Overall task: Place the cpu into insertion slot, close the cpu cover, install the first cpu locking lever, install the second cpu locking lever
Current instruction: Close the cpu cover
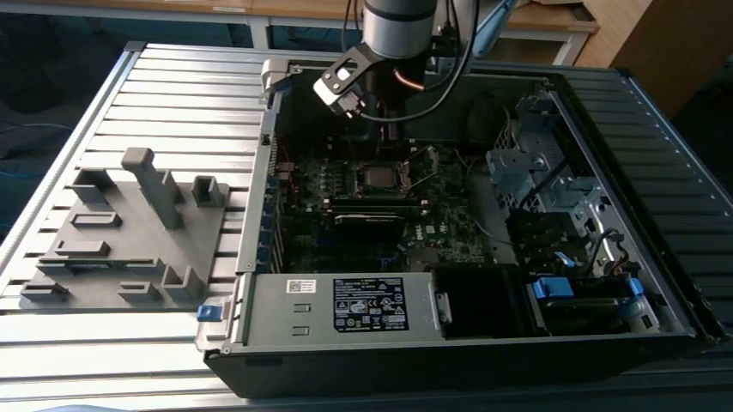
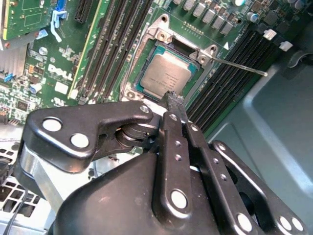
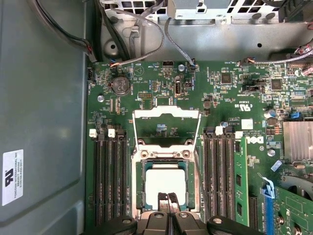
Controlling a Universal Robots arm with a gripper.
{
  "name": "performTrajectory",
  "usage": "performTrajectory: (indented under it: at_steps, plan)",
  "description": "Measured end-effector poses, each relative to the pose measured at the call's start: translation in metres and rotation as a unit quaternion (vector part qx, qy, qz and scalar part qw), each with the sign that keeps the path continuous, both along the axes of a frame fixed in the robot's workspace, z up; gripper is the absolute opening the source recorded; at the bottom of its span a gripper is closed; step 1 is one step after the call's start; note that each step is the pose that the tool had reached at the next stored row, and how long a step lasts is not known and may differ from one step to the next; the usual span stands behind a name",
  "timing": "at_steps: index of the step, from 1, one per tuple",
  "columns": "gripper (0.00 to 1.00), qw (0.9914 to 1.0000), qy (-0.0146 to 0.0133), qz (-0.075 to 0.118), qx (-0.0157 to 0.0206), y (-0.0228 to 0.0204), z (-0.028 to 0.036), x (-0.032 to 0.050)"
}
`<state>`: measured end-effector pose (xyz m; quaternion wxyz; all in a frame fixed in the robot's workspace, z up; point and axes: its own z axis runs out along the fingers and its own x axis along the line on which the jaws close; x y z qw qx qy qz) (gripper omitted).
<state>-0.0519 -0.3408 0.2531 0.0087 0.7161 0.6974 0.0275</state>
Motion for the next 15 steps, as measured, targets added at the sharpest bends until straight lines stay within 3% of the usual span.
performTrajectory:
  at_steps: [15]
  plan:
    - [0.11,1.00000,0.0000,0.000,0.0000,0.0000,0.0029,0.0000]
